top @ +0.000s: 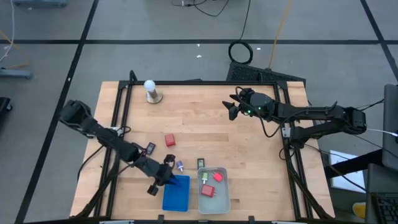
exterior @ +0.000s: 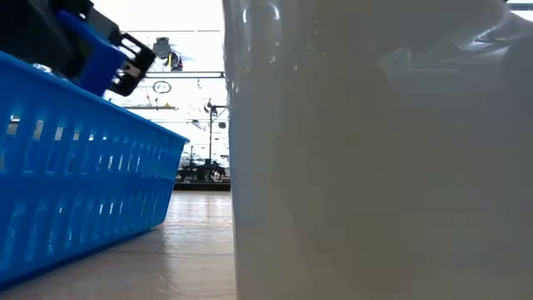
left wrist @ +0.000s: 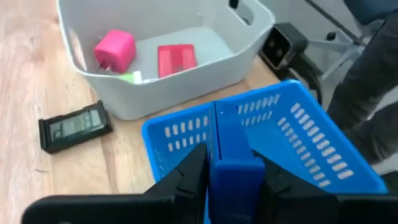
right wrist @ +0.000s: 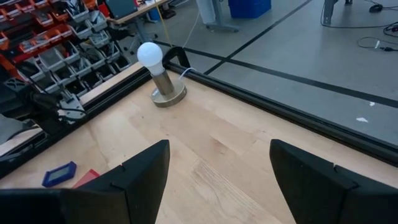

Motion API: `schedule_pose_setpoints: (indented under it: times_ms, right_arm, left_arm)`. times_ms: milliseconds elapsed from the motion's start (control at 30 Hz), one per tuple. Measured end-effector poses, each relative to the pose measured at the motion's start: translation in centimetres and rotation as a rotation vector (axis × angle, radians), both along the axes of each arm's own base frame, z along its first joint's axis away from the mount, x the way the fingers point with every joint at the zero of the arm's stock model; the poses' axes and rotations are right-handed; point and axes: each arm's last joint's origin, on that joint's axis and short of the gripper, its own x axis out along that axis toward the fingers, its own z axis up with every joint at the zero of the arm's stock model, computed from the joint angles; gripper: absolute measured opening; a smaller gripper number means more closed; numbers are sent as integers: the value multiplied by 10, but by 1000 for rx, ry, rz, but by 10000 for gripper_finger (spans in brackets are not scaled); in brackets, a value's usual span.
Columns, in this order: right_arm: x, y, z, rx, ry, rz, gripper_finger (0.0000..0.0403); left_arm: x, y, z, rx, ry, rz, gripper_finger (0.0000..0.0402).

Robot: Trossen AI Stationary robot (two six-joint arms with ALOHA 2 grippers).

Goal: Pick & Place Office items
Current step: Put the blue digital clock into the blue bin

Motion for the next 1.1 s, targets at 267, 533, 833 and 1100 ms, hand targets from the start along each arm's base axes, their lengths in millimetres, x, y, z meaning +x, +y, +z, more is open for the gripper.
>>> schedule_pose_setpoints:
  times_ms: [267, 533, 833, 1100]
  right_arm:
    - [0, 0, 0, -3, 2, 1, 267]
    - [0, 0, 0, -13, 7, 3, 267]
    - [0, 0, 0, -24, 14, 6, 267]
    - [0, 0, 0, -27, 17, 7, 267]
  left_arm:
    - [4, -1, -5, -9, 0, -5, 76]
    - [4, -1, -13, 30, 33, 4, 76]
    - [5, -6, -15, 5, 28, -27, 76]
    - [5, -6, -15, -3, 30, -23, 77]
